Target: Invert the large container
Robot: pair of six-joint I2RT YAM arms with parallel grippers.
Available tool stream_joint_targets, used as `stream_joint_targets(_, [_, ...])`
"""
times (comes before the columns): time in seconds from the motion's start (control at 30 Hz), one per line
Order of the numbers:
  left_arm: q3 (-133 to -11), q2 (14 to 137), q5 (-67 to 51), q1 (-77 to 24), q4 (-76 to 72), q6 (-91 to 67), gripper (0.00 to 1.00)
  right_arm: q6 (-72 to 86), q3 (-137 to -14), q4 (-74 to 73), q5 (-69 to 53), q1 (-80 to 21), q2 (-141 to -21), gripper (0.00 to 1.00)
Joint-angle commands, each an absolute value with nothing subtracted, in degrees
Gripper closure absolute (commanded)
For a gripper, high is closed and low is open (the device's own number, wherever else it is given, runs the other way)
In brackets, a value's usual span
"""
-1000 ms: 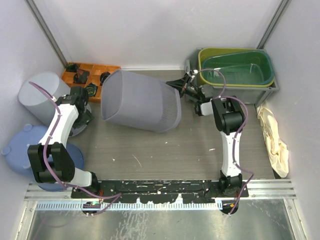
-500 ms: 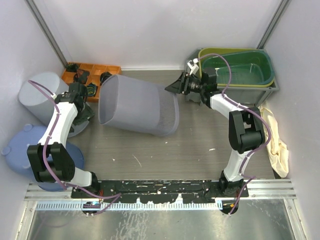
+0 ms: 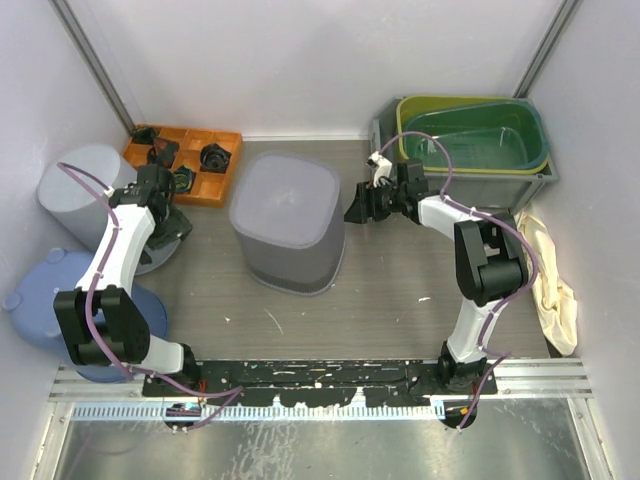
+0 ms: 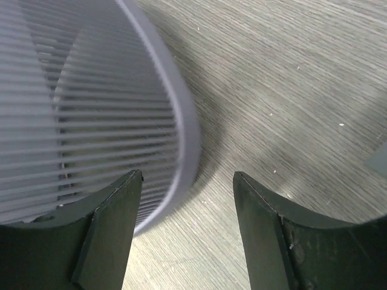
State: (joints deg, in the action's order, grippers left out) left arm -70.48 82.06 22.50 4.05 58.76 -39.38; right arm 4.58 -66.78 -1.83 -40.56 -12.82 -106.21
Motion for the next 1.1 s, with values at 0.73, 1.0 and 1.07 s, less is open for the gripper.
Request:
stream_joint_targets(0.73, [-92.4,51.7,-42.6,-3.1,46.8,-20.1,0.02,-61.1,-88.8,-82.3,-32.6,-23.7,-86.3,0.25])
stream_joint_targets(1.0, [-90.4,46.7,-29.8,-3.7,52.7,-18.6,0.0,-54.0,-90.0,-79.2,-58.7,-31.8,-83.7,0.23])
stream_joint_targets(1.07, [-91.3,47.0,-22.0,-3.7,54.9,-18.3,0.0,-45.0,-89.6,-71.2,-55.4,-38.1,-83.5,0.13])
